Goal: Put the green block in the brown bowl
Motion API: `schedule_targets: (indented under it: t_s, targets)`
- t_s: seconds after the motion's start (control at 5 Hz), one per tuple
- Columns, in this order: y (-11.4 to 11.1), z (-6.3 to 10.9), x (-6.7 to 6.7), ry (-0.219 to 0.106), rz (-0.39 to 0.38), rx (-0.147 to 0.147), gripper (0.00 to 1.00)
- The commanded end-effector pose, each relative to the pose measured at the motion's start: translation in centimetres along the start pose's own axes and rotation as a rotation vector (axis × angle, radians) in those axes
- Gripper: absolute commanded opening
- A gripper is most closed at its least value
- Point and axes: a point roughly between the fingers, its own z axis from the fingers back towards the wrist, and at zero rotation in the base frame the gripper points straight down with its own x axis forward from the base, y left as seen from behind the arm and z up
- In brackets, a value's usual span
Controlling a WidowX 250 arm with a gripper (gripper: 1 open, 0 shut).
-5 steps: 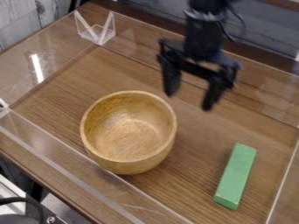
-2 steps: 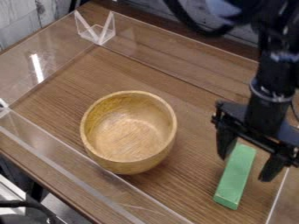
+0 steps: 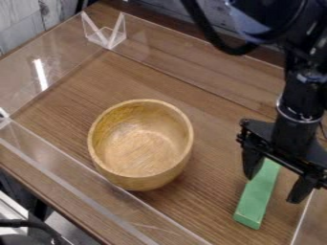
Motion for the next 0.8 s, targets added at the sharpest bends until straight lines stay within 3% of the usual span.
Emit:
schedule_targets:
  t_s: [0.0,0.6]
  targets:
    - [0.12,0.34,0.61,-0.035,0.0,-0.013,1.0]
    - [0.85,-0.27,1.22,-0.042,0.002,-0.023,1.0]
